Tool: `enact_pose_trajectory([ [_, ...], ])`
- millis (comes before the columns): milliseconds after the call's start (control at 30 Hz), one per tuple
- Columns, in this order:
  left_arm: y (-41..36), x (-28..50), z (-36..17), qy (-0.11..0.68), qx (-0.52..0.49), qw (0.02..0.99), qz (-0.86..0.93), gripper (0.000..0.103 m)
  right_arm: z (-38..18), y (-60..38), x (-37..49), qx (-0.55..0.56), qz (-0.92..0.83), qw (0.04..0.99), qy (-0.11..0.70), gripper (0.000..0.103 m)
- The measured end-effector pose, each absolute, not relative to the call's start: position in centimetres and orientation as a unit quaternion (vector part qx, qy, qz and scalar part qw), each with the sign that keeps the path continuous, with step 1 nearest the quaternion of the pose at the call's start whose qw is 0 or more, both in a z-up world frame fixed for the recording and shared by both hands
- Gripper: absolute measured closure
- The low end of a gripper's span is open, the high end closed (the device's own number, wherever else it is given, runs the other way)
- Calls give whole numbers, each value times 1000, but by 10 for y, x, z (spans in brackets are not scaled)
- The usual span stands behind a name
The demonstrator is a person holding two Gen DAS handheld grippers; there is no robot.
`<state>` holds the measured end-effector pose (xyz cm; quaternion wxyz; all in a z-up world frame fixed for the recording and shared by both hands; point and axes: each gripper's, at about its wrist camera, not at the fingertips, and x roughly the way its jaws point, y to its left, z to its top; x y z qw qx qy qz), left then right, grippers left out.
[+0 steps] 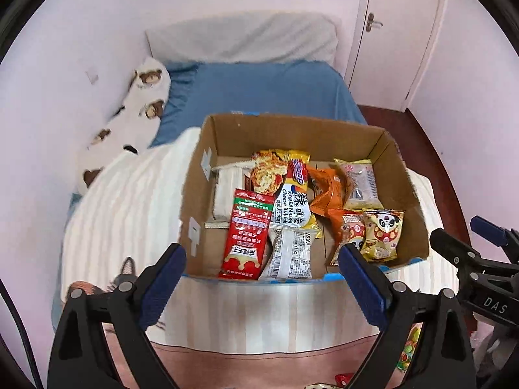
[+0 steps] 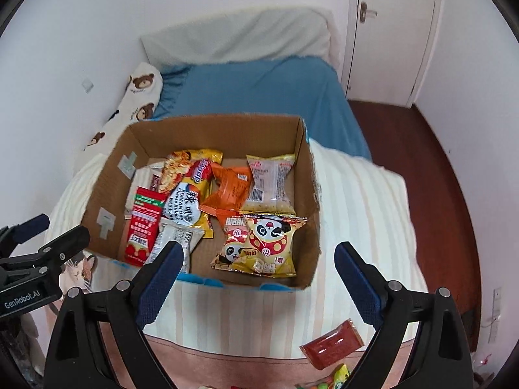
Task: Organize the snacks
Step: 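Open both tools to drop the packs into the box, then grasp white girl-print packet with left tool while right tool grasps green PaoPaoTang candy bag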
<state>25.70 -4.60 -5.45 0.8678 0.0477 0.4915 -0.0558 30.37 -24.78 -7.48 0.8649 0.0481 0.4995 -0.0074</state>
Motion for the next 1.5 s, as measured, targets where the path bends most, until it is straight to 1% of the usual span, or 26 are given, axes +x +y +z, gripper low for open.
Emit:
enact_pose_trajectory([
  [233,-49,213,-23,454,57,888,-51,7,-38,-242,260,62,10,886,459,7],
  [400,-48,188,-9,438,47,896,-51,7,-23,-243,232,75,18,894,442,7],
  [533,-50,168,-7,433,41,899,-53,7,-20,-257,207,101,17,895,435,7],
  [633,-56,153,-17,445,42,893,-61,7,-30,-279,187,135,20,886,444,6],
  [800,-78,131,-72,502,71,859,-77,7,-79,-318,155,160,-9,853,498,7],
  [900,-91,119,-129,573,75,808,-111,7,-123,-341,138,190,-26,816,545,7],
  [1033,-100,102,-210,676,49,723,-134,7,-182,-366,114,242,-50,767,592,7],
  [1200,-108,87,-265,730,25,672,-120,7,-246,-391,92,316,-84,708,625,8],
  [1333,-109,90,-290,748,6,656,-99,7,-282,-398,95,352,-102,680,635,10],
  [1367,-109,91,-295,752,-1,653,-95,7,-291,-398,98,357,-106,673,639,14],
  [1400,-108,92,-300,756,-10,648,-92,7,-298,-398,100,362,-112,668,640,20],
  [1500,-108,91,-310,765,-26,638,-84,7,-318,-392,110,354,-128,658,652,27],
])
